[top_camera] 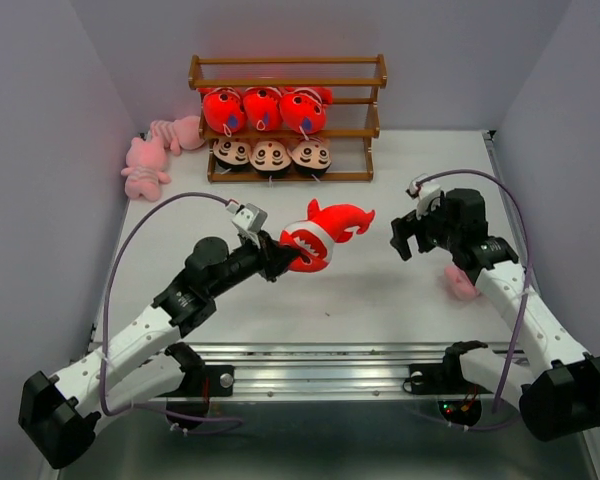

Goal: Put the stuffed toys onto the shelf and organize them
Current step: Pass the stuffed toy from the right arm to the left, then place the stuffed toy onto shelf

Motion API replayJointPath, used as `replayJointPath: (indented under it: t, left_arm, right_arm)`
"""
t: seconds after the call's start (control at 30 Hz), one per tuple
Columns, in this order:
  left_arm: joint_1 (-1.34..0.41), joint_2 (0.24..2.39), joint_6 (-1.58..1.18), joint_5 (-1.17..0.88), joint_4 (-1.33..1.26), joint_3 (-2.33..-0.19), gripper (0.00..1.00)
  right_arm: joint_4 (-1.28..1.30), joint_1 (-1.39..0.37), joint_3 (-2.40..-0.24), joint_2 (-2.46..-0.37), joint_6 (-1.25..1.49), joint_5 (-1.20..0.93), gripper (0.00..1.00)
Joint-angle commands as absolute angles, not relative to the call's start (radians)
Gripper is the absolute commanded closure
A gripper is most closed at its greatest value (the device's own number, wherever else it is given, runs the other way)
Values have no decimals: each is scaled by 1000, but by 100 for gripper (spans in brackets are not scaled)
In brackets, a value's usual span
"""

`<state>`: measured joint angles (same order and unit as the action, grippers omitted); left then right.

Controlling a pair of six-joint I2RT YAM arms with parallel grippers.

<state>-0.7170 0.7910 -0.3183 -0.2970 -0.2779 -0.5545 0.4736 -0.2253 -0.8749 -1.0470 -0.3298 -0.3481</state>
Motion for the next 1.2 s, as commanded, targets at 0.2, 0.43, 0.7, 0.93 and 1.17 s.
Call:
replayJointPath:
  t: [0.2,0.43,0.7,0.93,1.17]
  left_arm:
    - [-718,991,-546,78,-195,-781,100]
    - [-761,1196,-607,287,-235,-942,100]
    - [-813,1436,-656,472,-163,-1195,100]
    - [-815,1670,-638,526,-77,-1466,100]
    - [-815,1870,-626,584,47,-1759,100]
  right_arm:
    - [230,-112,-761,-974,-84,-190,0]
    - [229,-94,-744,-976,-90,-196,0]
    - [210,-94,-723,-908,-106,-175,0]
    - [198,-94,-709,-853,-118,-152,0]
    - [196,-94,-706,-835,-120,-155,0]
